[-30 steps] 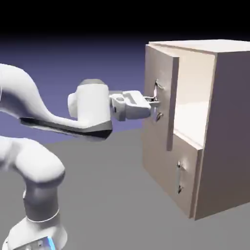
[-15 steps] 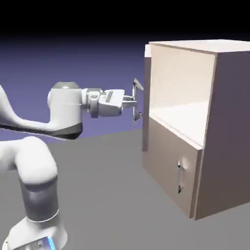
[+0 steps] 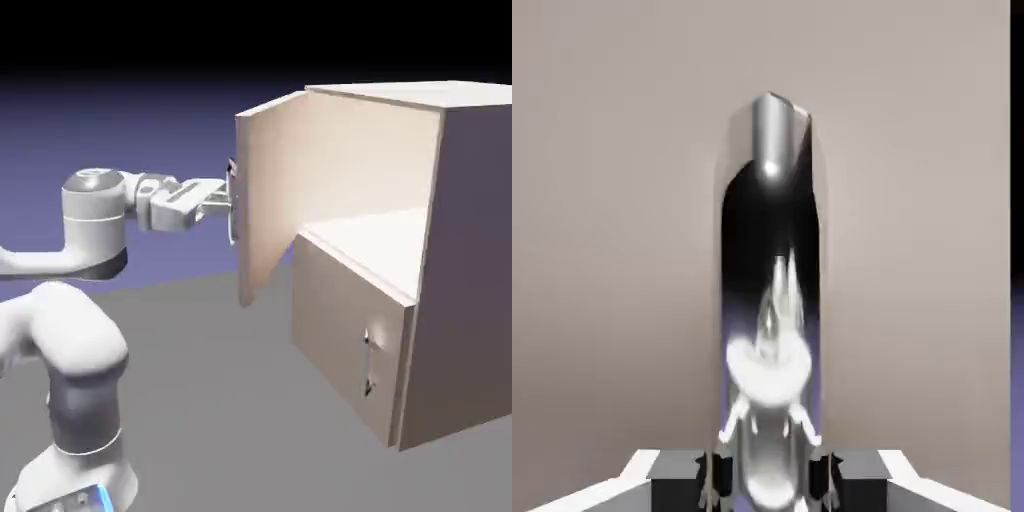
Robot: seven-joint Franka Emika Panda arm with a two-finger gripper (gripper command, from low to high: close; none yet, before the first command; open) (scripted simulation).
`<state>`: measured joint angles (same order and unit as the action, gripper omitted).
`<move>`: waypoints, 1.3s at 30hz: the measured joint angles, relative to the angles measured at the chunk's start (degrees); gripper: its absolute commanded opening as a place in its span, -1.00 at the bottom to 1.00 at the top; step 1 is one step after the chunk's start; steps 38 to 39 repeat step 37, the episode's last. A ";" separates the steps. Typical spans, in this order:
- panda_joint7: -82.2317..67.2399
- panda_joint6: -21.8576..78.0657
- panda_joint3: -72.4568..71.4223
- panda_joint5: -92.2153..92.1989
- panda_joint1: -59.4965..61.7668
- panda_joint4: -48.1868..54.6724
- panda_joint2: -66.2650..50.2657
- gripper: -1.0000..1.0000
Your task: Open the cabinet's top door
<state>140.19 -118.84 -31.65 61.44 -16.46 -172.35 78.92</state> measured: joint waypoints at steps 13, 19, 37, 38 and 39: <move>1.34 27.97 -26.39 -23.06 9.68 20.89 -12.11 -1.00; 1.26 38.73 -35.85 -28.94 20.48 33.34 -15.30 -1.00; -4.53 65.40 -53.75 -37.80 54.13 70.71 -12.55 -1.00; -4.53 65.40 -53.75 -37.80 54.13 70.71 -12.55 -1.00; -4.53 65.40 -53.75 -37.80 54.13 70.71 -12.55 -1.00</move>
